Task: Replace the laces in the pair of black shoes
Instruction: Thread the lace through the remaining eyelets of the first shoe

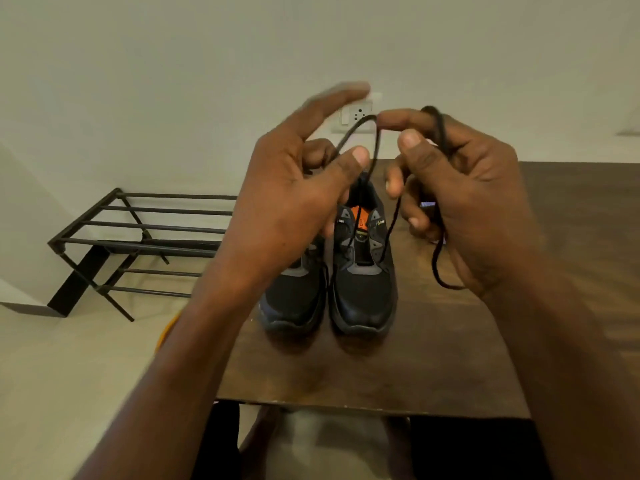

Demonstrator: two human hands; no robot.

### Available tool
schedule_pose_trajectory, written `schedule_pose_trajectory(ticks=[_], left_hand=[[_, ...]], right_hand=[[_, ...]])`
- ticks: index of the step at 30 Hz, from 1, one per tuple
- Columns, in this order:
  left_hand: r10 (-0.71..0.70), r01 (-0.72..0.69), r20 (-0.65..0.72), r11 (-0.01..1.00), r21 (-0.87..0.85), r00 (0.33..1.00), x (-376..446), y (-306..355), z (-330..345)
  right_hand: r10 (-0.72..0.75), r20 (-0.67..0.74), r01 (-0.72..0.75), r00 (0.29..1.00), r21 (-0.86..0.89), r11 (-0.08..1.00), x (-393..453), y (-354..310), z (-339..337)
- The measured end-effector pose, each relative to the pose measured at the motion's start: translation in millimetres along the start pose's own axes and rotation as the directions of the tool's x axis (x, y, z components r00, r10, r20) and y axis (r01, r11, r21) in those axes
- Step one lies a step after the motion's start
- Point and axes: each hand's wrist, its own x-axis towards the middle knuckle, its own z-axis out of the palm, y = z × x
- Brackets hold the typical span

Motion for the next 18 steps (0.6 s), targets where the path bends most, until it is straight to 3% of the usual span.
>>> schedule_pose_trajectory(ticks=[5,9,11,13,15,18], left_hand=[[0.056,-0.062,-0.088,0.996,-0.06,0.995,3,11,-4],[0.067,-0.064,-0.114,0.998,0.022,0.991,2,-11,-1],[0.005,0.014,-0.178,0.994,0.105,0.984,-3,-37,2],[-0.072,0.136,-0.302,0.971,0.198,0.951,-11,-59,5],[-0.09,0.274,-0.407,0.864,0.422,0.909,-19,-76,7],[-0.14,0.422,-0.417,0.541,0.728,0.898,-26,-93,6]], right_hand=[[-0.048,-0.032,0.049,0.998,0.015,0.999,0,-4,2],[0.091,-0.065,-0.096,0.994,-0.063,0.993,0,29,-2],[0.172,-0.158,-0.202,0.972,-0.197,0.959,-2,58,-7],[0.199,-0.214,-0.281,0.956,-0.488,0.827,-4,89,-18],[0.315,-0.179,-0.346,0.932,-0.702,0.622,-6,109,-29],[0.507,-0.128,-0.428,0.852,-0.728,0.536,-8,124,-36]])
